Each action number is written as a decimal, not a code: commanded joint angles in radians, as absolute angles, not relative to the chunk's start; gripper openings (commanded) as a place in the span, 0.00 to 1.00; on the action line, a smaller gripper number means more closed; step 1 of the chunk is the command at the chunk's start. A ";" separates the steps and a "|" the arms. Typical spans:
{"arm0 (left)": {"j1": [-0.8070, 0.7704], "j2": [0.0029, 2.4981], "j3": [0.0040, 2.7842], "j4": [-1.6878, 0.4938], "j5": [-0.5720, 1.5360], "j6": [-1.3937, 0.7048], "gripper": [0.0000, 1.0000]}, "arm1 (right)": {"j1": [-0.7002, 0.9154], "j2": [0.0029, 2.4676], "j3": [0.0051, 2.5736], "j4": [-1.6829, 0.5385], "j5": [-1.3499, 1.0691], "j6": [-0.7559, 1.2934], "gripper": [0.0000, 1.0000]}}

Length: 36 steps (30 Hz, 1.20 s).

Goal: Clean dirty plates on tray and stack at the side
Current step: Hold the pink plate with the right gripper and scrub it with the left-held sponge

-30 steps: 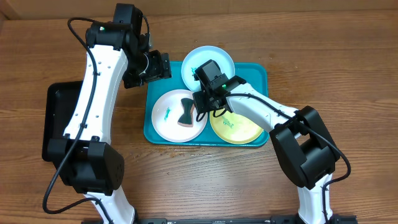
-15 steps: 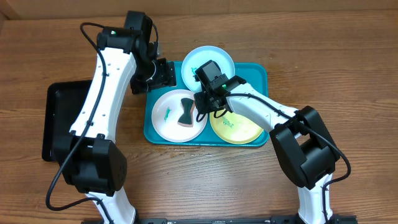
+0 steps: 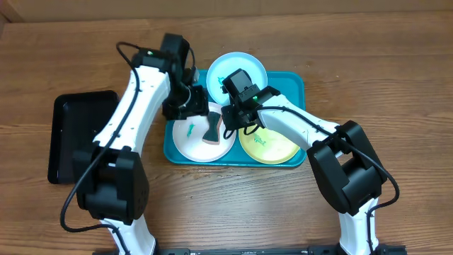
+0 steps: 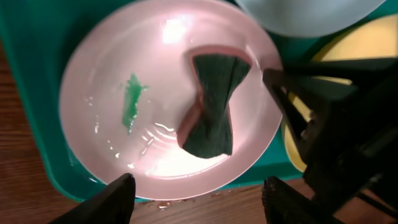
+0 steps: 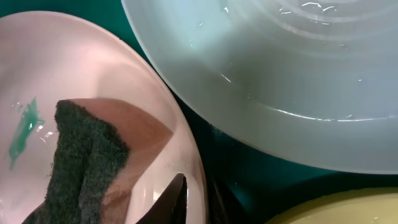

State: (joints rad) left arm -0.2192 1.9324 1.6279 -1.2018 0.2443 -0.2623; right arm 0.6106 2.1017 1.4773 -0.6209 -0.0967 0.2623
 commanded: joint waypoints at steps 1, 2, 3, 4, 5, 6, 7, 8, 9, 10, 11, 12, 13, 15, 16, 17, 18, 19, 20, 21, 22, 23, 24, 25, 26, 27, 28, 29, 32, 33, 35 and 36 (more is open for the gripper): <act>-0.225 1.942 1.575 -1.168 0.261 -0.242 0.66 | 0.615 2.105 1.470 -0.619 -0.090 0.269 0.16; -0.225 1.942 1.561 -1.149 0.263 -0.242 0.66 | 0.615 2.104 1.466 -0.617 -0.090 0.275 0.17; -0.225 1.942 1.549 -1.134 0.263 -0.242 0.66 | 0.615 2.104 1.463 -0.617 -0.090 0.287 0.17; -0.225 1.942 1.536 -1.115 0.263 -0.241 0.66 | 0.615 2.105 1.459 -0.614 -0.091 0.290 0.17; -0.226 1.942 1.524 -1.097 0.263 -0.238 0.66 | 0.615 2.105 1.457 -0.612 -0.090 0.289 0.17; -0.228 1.942 1.509 -1.077 0.263 -0.233 0.65 | 0.615 2.104 1.457 -0.612 -0.090 0.289 0.17; -0.231 1.942 1.498 -1.063 0.263 -0.226 0.65 | 0.615 2.104 1.457 -0.611 -0.090 0.289 0.17; -0.234 1.942 1.487 -1.045 0.263 -0.219 0.64 | 0.615 2.105 1.457 -0.611 -0.090 0.289 0.17; -0.236 1.942 1.479 -1.030 0.263 -0.214 0.63 | 0.615 2.105 1.457 -0.611 -0.090 0.289 0.17; -0.241 1.942 1.469 -1.013 0.263 -0.212 0.63 | 0.615 2.104 1.457 -0.611 -0.090 0.289 0.15; -0.245 1.942 1.457 -0.990 0.263 -0.209 0.62 | 0.615 2.105 1.457 -0.610 -0.091 0.289 0.14; -0.250 1.942 1.445 -0.969 0.263 -0.208 0.62 | 0.615 2.105 1.457 -0.610 -0.090 0.289 0.14; -0.257 1.942 1.431 -0.945 0.263 -0.208 0.62 | 0.615 2.105 1.457 -0.608 -0.090 0.289 0.14; -0.268 1.942 1.403 -0.901 0.262 -0.209 0.61 | 0.615 2.104 1.457 -0.607 -0.090 0.289 0.14; -0.272 1.942 1.388 -0.879 0.263 -0.209 0.61 | 0.615 2.104 1.457 -0.607 -0.090 0.289 0.14; -0.277 1.942 1.374 -0.858 0.263 -0.209 0.61 | 0.615 2.105 1.457 -0.607 -0.090 0.289 0.14; -0.282 1.942 1.361 -0.842 0.262 -0.209 0.60 | 0.615 2.105 1.457 -0.607 -0.090 0.289 0.14; -0.285 1.942 1.347 -0.825 0.261 -0.209 0.60 | 0.615 2.104 1.457 -0.607 -0.090 0.289 0.14; -0.287 1.942 1.335 -0.809 0.262 -0.209 0.59 | 0.615 2.105 1.457 -0.607 -0.090 0.289 0.14; -0.287 1.942 1.325 -0.797 0.262 -0.210 0.58 | 0.615 2.104 1.457 -0.607 -0.090 0.289 0.14; -0.288 1.942 1.317 -0.787 0.262 -0.210 0.57 | 0.615 2.105 1.457 -0.607 -0.090 0.289 0.14; -0.288 1.942 1.310 -0.778 0.262 -0.210 0.57 | 0.615 2.104 1.457 -0.607 -0.090 0.289 0.14; -0.288 1.942 1.305 -0.772 0.261 -0.210 0.56 | 0.615 2.104 1.457 -0.607 -0.090 0.289 0.14; -0.288 1.942 1.301 -0.768 0.261 -0.210 0.55 | 0.615 2.104 1.457 -0.607 -0.090 0.289 0.14; -0.288 1.942 1.296 -0.759 0.261 -0.210 0.55 | 0.615 2.105 1.457 -0.607 -0.090 0.289 0.14; -0.288 1.942 1.292 -0.751 0.261 -0.210 0.54 | 0.615 2.105 1.457 -0.607 -0.090 0.289 0.14; -0.288 1.942 1.290 -0.744 0.260 -0.210 0.54 | 0.615 2.105 1.457 -0.607 -0.090 0.289 0.14; -0.289 1.942 1.288 -0.735 0.259 -0.210 0.54 | 0.615 2.105 1.457 -0.607 -0.090 0.289 0.14; -0.289 1.942 1.287 -0.715 0.259 -0.209 0.52 | 0.615 2.104 1.457 -0.606 -0.090 0.289 0.14; -0.289 1.942 1.285 -0.710 0.259 -0.210 0.50 | 0.615 2.104 1.457 -0.606 -0.090 0.289 0.14; -0.289 1.942 1.283 -0.702 0.260 -0.210 0.49 | 0.615 2.104 1.457 -0.606 -0.090 0.289 0.14; -0.289 1.943 1.282 -0.701 0.260 -0.210 0.50 | 0.615 2.105 1.457 -0.607 -0.090 0.289 0.14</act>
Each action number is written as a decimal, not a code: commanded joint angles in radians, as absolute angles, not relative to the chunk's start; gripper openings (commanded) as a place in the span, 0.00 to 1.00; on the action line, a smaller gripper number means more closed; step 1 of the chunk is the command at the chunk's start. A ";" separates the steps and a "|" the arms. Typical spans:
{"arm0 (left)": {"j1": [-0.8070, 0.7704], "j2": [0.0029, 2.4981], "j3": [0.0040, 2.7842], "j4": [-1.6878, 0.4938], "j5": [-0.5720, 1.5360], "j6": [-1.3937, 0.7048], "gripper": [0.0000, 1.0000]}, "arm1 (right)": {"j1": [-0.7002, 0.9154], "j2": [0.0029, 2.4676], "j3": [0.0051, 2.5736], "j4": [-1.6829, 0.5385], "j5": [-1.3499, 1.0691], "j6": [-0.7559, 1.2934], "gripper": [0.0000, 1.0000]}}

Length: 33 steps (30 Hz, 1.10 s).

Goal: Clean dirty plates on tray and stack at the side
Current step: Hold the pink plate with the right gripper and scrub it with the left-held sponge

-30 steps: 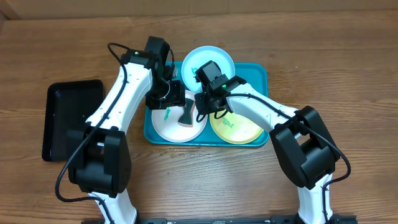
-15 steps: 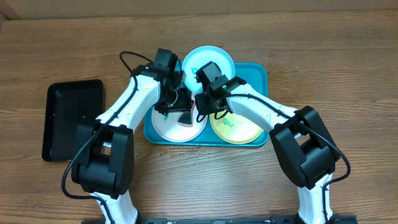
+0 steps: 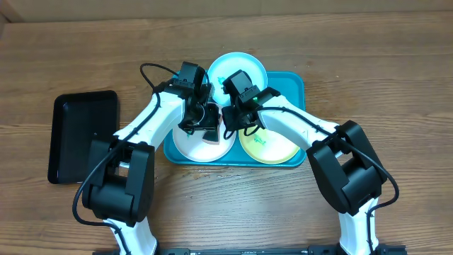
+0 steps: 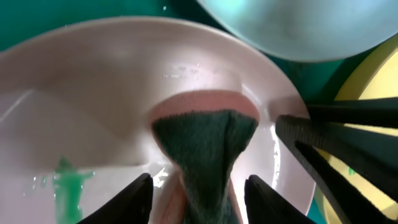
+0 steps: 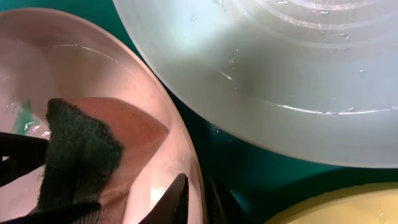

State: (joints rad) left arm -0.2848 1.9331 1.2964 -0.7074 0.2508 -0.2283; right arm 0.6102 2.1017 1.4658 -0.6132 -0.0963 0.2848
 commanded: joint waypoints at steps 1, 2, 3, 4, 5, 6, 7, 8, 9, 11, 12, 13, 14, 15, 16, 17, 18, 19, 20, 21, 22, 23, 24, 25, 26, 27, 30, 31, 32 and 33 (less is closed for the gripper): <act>-0.289 1.944 1.281 -0.699 0.260 -0.210 0.51 | 0.615 2.105 1.457 -0.607 -0.090 0.289 0.14; -0.289 1.945 1.280 -0.699 0.260 -0.210 0.52 | 0.615 2.104 1.457 -0.606 -0.090 0.289 0.14; -0.289 1.949 1.280 -0.701 0.260 -0.210 0.52 | 0.615 2.104 1.457 -0.606 -0.090 0.289 0.14; -0.289 1.952 1.280 -0.702 0.260 -0.210 0.52 | 0.615 2.105 1.457 -0.606 -0.090 0.289 0.14; -0.289 1.957 1.280 -0.702 0.260 -0.210 0.51 | 0.615 2.104 1.457 -0.606 -0.090 0.289 0.14; -0.289 1.964 1.279 -0.702 0.260 -0.210 0.51 | 0.615 2.104 1.457 -0.606 -0.090 0.289 0.14; -0.289 1.969 1.279 -0.702 0.260 -0.210 0.50 | 0.615 2.105 1.457 -0.606 -0.090 0.289 0.14; -0.289 1.977 1.279 -0.702 0.262 -0.211 0.50 | 0.615 2.104 1.457 -0.607 -0.090 0.289 0.14; -0.289 1.985 1.279 -0.702 0.263 -0.214 0.49 | 0.615 2.105 1.457 -0.607 -0.090 0.289 0.14; -0.289 1.996 1.279 -0.702 0.263 -0.213 0.45 | 0.615 2.104 1.457 -0.607 -0.090 0.289 0.14; -0.289 1.998 1.279 -0.702 0.262 -0.213 0.42 | 0.615 2.105 1.457 -0.608 -0.090 0.289 0.14; -0.289 1.998 1.279 -0.702 0.262 -0.213 0.39 | 0.615 2.104 1.457 -0.607 -0.090 0.289 0.14; -0.288 1.997 1.279 -0.702 0.262 -0.213 0.35 | 0.615 2.104 1.457 -0.607 -0.090 0.289 0.14; -0.288 1.997 1.280 -0.703 0.261 -0.213 0.31 | 0.615 2.104 1.457 -0.607 -0.090 0.289 0.14; -0.288 1.997 1.283 -0.706 0.259 -0.213 0.28 | 0.615 2.104 1.457 -0.607 -0.090 0.289 0.14; -0.288 1.997 1.286 -0.710 0.259 -0.213 0.23 | 0.615 2.104 1.457 -0.607 -0.090 0.289 0.14; -0.287 1.996 1.288 -0.710 0.259 -0.213 0.18 | 0.615 2.104 1.457 -0.607 -0.090 0.289 0.14; -0.285 1.996 1.288 -0.710 0.259 -0.213 0.14 | 0.615 2.104 1.457 -0.607 -0.090 0.289 0.14; -0.282 1.995 1.290 -0.711 0.259 -0.213 0.09 | 0.615 2.104 1.457 -0.607 -0.090 0.289 0.14; -0.277 1.995 1.293 -0.714 0.258 -0.213 0.06 | 0.615 2.104 1.457 -0.607 -0.090 0.289 0.14; -0.273 1.995 1.293 -0.715 0.253 -0.214 0.04 | 0.615 2.104 1.457 -0.607 -0.090 0.289 0.14; -0.268 1.995 1.293 -0.720 0.241 -0.218 0.04 | 0.615 2.105 1.457 -0.607 -0.090 0.289 0.14; -0.261 1.995 1.293 -0.731 0.207 -0.226 0.04 | 0.615 2.104 1.457 -0.607 -0.090 0.289 0.13; -0.249 1.995 1.293 -0.756 0.117 -0.258 0.04 | 0.615 2.104 1.457 -0.607 -0.090 0.289 0.14; -0.244 1.995 1.293 -0.772 0.058 -0.279 0.05 | 0.615 2.105 1.457 -0.607 -0.090 0.289 0.14; -0.240 1.995 1.293 -0.784 0.008 -0.297 0.04 | 0.615 2.104 1.457 -0.607 -0.090 0.289 0.14; -0.234 1.995 1.293 -0.813 -0.130 -0.327 0.04 | 0.615 2.104 1.457 -0.606 -0.089 0.289 0.14; -0.233 1.995 1.293 -0.820 -0.171 -0.327 0.04 | 0.615 2.104 1.457 -0.606 -0.089 0.289 0.14; -0.233 1.995 1.293 -0.828 -0.207 -0.326 0.04 | 0.615 2.105 1.457 -0.606 -0.090 0.289 0.14; -0.233 1.995 1.293 -0.835 -0.240 -0.327 0.04 | 0.615 2.105 1.457 -0.606 -0.089 0.289 0.14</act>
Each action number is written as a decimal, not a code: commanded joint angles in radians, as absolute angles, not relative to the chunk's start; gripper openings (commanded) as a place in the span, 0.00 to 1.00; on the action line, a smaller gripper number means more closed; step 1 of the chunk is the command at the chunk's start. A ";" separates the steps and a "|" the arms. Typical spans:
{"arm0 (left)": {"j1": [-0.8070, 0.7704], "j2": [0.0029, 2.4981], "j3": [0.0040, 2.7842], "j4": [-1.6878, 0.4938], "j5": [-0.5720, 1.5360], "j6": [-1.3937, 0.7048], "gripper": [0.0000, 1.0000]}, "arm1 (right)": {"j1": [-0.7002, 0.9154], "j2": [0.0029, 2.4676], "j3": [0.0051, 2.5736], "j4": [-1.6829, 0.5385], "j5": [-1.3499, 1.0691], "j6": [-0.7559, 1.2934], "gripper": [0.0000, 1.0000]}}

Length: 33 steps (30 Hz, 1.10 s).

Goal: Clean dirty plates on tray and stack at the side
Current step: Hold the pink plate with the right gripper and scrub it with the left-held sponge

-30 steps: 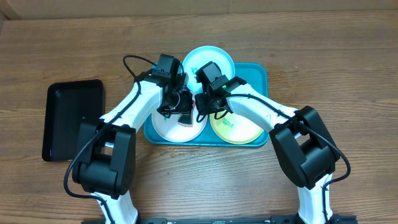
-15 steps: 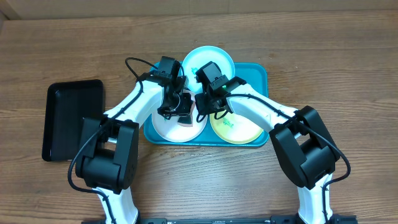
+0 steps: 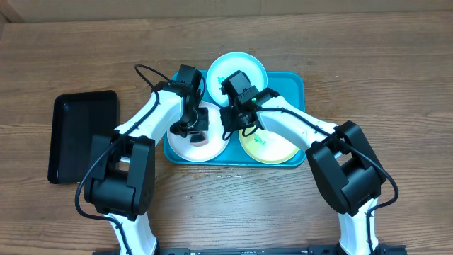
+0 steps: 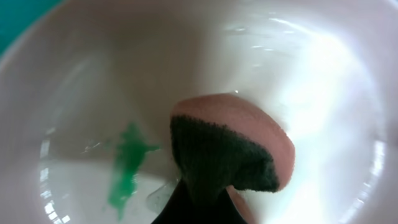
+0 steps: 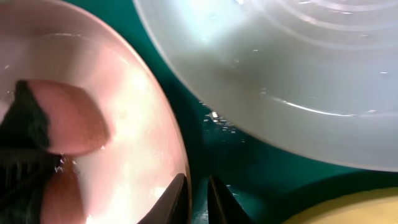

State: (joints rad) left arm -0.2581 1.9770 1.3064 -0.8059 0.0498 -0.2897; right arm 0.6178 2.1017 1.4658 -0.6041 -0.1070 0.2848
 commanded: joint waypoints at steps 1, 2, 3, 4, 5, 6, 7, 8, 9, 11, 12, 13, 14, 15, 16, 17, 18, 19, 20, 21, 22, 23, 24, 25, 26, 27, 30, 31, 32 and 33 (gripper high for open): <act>-0.233 1.995 1.293 -0.839 -0.265 -0.330 0.04 | 0.615 2.104 1.457 -0.606 -0.089 0.289 0.14; -0.234 1.995 1.293 -0.843 -0.294 -0.330 0.04 | 0.615 2.104 1.457 -0.606 -0.089 0.288 0.14; -0.234 1.995 1.293 -0.845 -0.316 -0.330 0.04 | 0.615 2.104 1.457 -0.606 -0.089 0.288 0.14; -0.234 1.995 1.293 -0.845 -0.341 -0.330 0.04 | 0.615 2.105 1.457 -0.606 -0.089 0.288 0.14; -0.234 1.995 1.295 -0.845 -0.369 -0.330 0.04 | 0.615 2.104 1.457 -0.606 -0.089 0.288 0.14; -0.234 1.995 1.297 -0.846 -0.389 -0.330 0.04 | 0.615 2.104 1.457 -0.606 -0.089 0.288 0.14; -0.234 1.995 1.301 -0.849 -0.410 -0.330 0.04 | 0.615 2.104 1.457 -0.606 -0.088 0.289 0.14; -0.234 1.995 1.308 -0.854 -0.428 -0.330 0.04 | 0.615 2.104 1.457 -0.606 -0.086 0.288 0.14; -0.234 1.995 1.316 -0.860 -0.441 -0.330 0.04 | 0.615 2.104 1.457 -0.606 -0.086 0.288 0.14; -0.234 1.995 1.339 -0.875 -0.457 -0.331 0.04 | 0.615 2.105 1.457 -0.606 -0.086 0.288 0.14; -0.234 1.995 1.353 -0.881 -0.456 -0.331 0.04 | 0.615 2.105 1.457 -0.606 -0.086 0.288 0.14; -0.234 1.995 1.368 -0.886 -0.453 -0.332 0.04 | 0.615 2.104 1.457 -0.605 -0.086 0.288 0.14; -0.234 1.995 1.381 -0.889 -0.445 -0.348 0.04 | 0.615 2.105 1.457 -0.604 -0.086 0.289 0.14; -0.234 1.995 1.392 -0.889 -0.424 -0.364 0.04 | 0.615 2.104 1.457 -0.603 -0.086 0.289 0.14; -0.234 1.995 1.402 -0.885 -0.380 -0.366 0.04 | 0.615 2.105 1.457 -0.603 -0.086 0.289 0.14; -0.234 1.995 1.408 -0.877 -0.323 -0.363 0.04 | 0.615 2.105 1.457 -0.603 -0.086 0.288 0.14; -0.234 1.995 1.408 -0.867 -0.270 -0.363 0.04 | 0.615 2.104 1.457 -0.603 -0.086 0.288 0.14; -0.234 1.995 1.408 -0.857 -0.194 -0.363 0.04 | 0.615 2.104 1.457 -0.603 -0.086 0.289 0.14; -0.234 1.996 1.406 -0.847 -0.125 -0.363 0.04 | 0.615 2.104 1.457 -0.602 -0.086 0.289 0.14; -0.234 1.998 1.401 -0.834 -0.062 -0.363 0.04 | 0.615 2.104 1.457 -0.602 -0.086 0.289 0.14; -0.234 1.999 1.396 -0.822 -0.016 -0.363 0.04 | 0.615 2.104 1.457 -0.602 -0.086 0.289 0.13; -0.234 2.001 1.388 -0.808 0.027 -0.363 0.04 | 0.615 2.104 1.457 -0.602 -0.086 0.288 0.14; -0.235 2.002 1.380 -0.797 0.061 -0.363 0.04 | 0.615 2.105 1.457 -0.602 -0.086 0.289 0.14; -0.237 2.003 1.370 -0.788 0.089 -0.363 0.04 | 0.615 2.104 1.457 -0.603 -0.086 0.288 0.14; -0.240 2.003 1.362 -0.781 0.117 -0.363 0.04 | 0.615 2.104 1.457 -0.603 -0.086 0.288 0.14; -0.242 2.003 1.354 -0.780 0.133 -0.363 0.04 | 0.615 2.104 1.457 -0.603 -0.086 0.288 0.13; -0.247 2.003 1.343 -0.789 0.156 -0.342 0.04 | 0.615 2.105 1.457 -0.602 -0.086 0.288 0.14; -0.249 2.003 1.343 -0.798 0.160 -0.328 0.04 | 0.615 2.104 1.457 -0.600 -0.086 0.288 0.14; -0.249 2.003 1.343 -0.807 0.160 -0.312 0.06 | 0.615 2.104 1.457 -0.599 -0.086 0.288 0.14; -0.248 2.003 1.343 -0.815 0.153 -0.299 0.12 | 0.615 2.104 1.457 -0.599 -0.086 0.288 0.14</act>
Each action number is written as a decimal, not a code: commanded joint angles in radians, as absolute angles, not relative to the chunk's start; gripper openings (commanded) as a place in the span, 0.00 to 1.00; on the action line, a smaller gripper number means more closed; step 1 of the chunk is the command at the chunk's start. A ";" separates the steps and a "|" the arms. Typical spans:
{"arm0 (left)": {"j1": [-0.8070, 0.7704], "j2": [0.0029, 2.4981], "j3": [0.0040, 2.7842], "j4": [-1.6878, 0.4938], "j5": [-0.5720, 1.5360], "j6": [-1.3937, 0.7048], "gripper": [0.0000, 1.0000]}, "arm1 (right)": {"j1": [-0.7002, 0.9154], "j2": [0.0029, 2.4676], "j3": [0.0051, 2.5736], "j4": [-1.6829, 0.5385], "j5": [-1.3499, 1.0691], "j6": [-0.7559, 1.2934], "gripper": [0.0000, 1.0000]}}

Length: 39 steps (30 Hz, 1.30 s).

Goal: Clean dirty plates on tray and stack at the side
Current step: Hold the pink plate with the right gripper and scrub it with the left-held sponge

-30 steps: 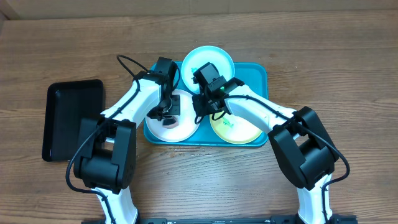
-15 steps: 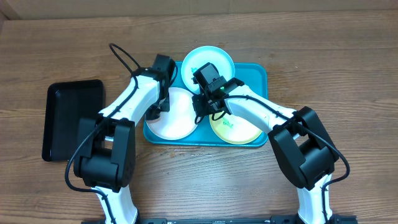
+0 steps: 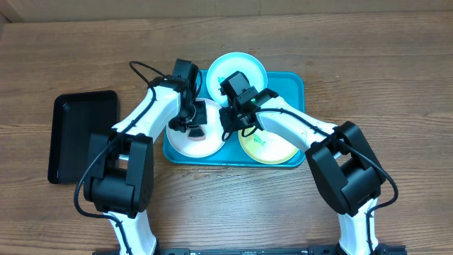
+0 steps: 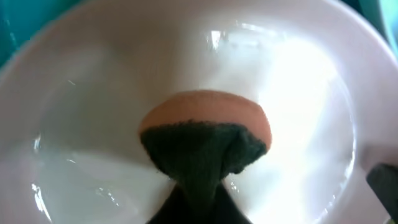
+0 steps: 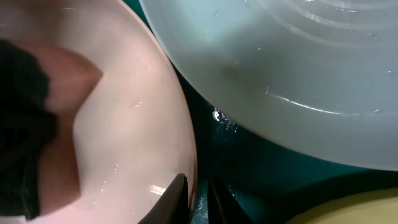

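A pink plate lies at the left of the teal tray. My left gripper is shut on a sponge, green scouring side and pink back, and presses it onto the wet pink plate. No green smear shows on this plate in the left wrist view. My right gripper is shut on the pink plate's right rim, one finger inside and one outside. A light blue plate and a yellow plate each carry a green mark.
A black tray sits on the wooden table left of the teal tray. The blue plate overhangs the teal tray's far edge, close to the right gripper. Both arms crowd the tray's middle.
The sponge in my left gripper has shifted across the pink plate. The green smear that lay beside the sponge no longer shows. The right gripper still pinches the rim.
First the sponge lay loose on the pink plate beside a green smear, my left gripper open above, the right shut on the rim. Then the left fingers straddled the sponge, then held it beside the smear. Now the sponge sits mid-plate and no smear shows.
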State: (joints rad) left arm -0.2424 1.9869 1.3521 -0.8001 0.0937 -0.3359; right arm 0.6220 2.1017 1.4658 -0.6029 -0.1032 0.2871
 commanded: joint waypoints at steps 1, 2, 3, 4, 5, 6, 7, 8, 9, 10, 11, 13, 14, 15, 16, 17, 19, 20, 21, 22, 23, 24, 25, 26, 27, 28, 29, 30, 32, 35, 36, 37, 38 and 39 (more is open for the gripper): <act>-0.244 2.003 1.343 -0.825 0.142 -0.274 0.37 | 0.615 2.104 1.457 -0.599 -0.086 0.288 0.14; -0.241 2.003 1.343 -0.828 0.134 -0.263 0.39 | 0.615 2.104 1.457 -0.599 -0.086 0.288 0.14; -0.235 2.003 1.345 -0.831 0.119 -0.261 0.41 | 0.615 2.104 1.457 -0.599 -0.086 0.287 0.14; -0.228 2.001 1.349 -0.840 0.107 -0.262 0.40 | 0.615 2.104 1.457 -0.599 -0.086 0.285 0.14; -0.226 2.001 1.353 -0.847 0.104 -0.262 0.38 | 0.615 2.105 1.457 -0.599 -0.086 0.285 0.14; -0.222 2.001 1.360 -0.859 0.104 -0.262 0.35 | 0.615 2.104 1.457 -0.599 -0.086 0.285 0.14; -0.216 2.001 1.372 -0.877 0.104 -0.262 0.32 | 0.615 2.104 1.457 -0.599 -0.086 0.285 0.14; -0.213 2.001 1.383 -0.892 0.104 -0.261 0.28 | 0.615 2.105 1.457 -0.599 -0.086 0.285 0.14; -0.209 2.001 1.393 -0.907 0.104 -0.262 0.27 | 0.615 2.104 1.457 -0.599 -0.086 0.285 0.14; -0.208 2.001 1.405 -0.921 0.104 -0.261 0.26 | 0.615 2.104 1.457 -0.599 -0.086 0.285 0.14; -0.208 2.001 1.412 -0.930 0.104 -0.261 0.26 | 0.615 2.104 1.457 -0.599 -0.086 0.285 0.14; -0.208 2.001 1.415 -0.939 0.105 -0.262 0.26 | 0.615 2.104 1.457 -0.599 -0.086 0.285 0.14; -0.208 2.001 1.415 -0.943 0.105 -0.262 0.25 | 0.615 2.105 1.457 -0.599 -0.086 0.285 0.14; -0.208 2.001 1.414 -0.945 0.105 -0.262 0.22 | 0.615 2.104 1.457 -0.599 -0.086 0.285 0.14; -0.210 2.001 1.412 -0.944 0.105 -0.262 0.18 | 0.615 2.104 1.457 -0.599 -0.086 0.285 0.14; -0.212 2.001 1.411 -0.944 0.105 -0.262 0.15 | 0.615 2.104 1.457 -0.599 -0.086 0.285 0.14; -0.215 2.001 1.410 -0.942 0.105 -0.262 0.07 | 0.615 2.105 1.457 -0.599 -0.086 0.285 0.14; -0.216 2.002 1.409 -0.940 0.105 -0.262 0.04 | 0.615 2.105 1.457 -0.599 -0.086 0.285 0.14; -0.216 2.003 1.409 -0.938 0.105 -0.262 0.04 | 0.615 2.105 1.457 -0.599 -0.086 0.285 0.14; -0.216 2.003 1.409 -0.936 0.104 -0.262 0.04 | 0.615 2.104 1.457 -0.599 -0.086 0.285 0.14; -0.216 2.003 1.409 -0.934 0.104 -0.262 0.06 | 0.615 2.104 1.457 -0.599 -0.086 0.285 0.14; -0.216 2.003 1.409 -0.931 0.104 -0.262 0.07 | 0.615 2.105 1.457 -0.599 -0.086 0.285 0.14; -0.216 2.003 1.409 -0.927 0.104 -0.262 0.07 | 0.615 2.105 1.457 -0.599 -0.086 0.285 0.14; -0.216 2.003 1.409 -0.924 0.104 -0.262 0.06 | 0.615 2.104 1.457 -0.599 -0.086 0.285 0.14; -0.216 2.003 1.409 -0.920 0.104 -0.262 0.05 | 0.615 2.104 1.457 -0.599 -0.086 0.285 0.14; -0.216 2.003 1.409 -0.916 0.104 -0.262 0.05 | 0.615 2.104 1.457 -0.599 -0.086 0.285 0.14; -0.216 2.005 1.409 -0.912 0.104 -0.262 0.06 | 0.615 2.105 1.457 -0.599 -0.086 0.285 0.14; -0.216 2.008 1.409 -0.908 0.104 -0.262 0.08 | 0.615 2.105 1.457 -0.599 -0.086 0.285 0.14; -0.216 2.015 1.409 -0.902 0.104 -0.262 0.28 | 0.615 2.105 1.457 -0.599 -0.086 0.285 0.14; -0.215 2.033 1.409 -0.886 0.104 -0.261 0.33 | 0.615 2.105 1.457 -0.599 -0.086 0.285 0.14; -0.215 2.038 1.409 -0.878 0.104 -0.262 0.34 | 0.615 2.105 1.457 -0.599 -0.086 0.285 0.14; -0.215 2.047 1.409 -0.865 0.104 -0.261 0.33 | 0.615 2.105 1.457 -0.599 -0.086 0.285 0.14; -0.215 2.052 1.409 -0.857 0.104 -0.262 0.33 | 0.615 2.104 1.457 -0.599 -0.086 0.285 0.14; -0.215 2.056 1.409 -0.851 0.104 -0.262 0.29 | 0.615 2.104 1.457 -0.599 -0.086 0.285 0.14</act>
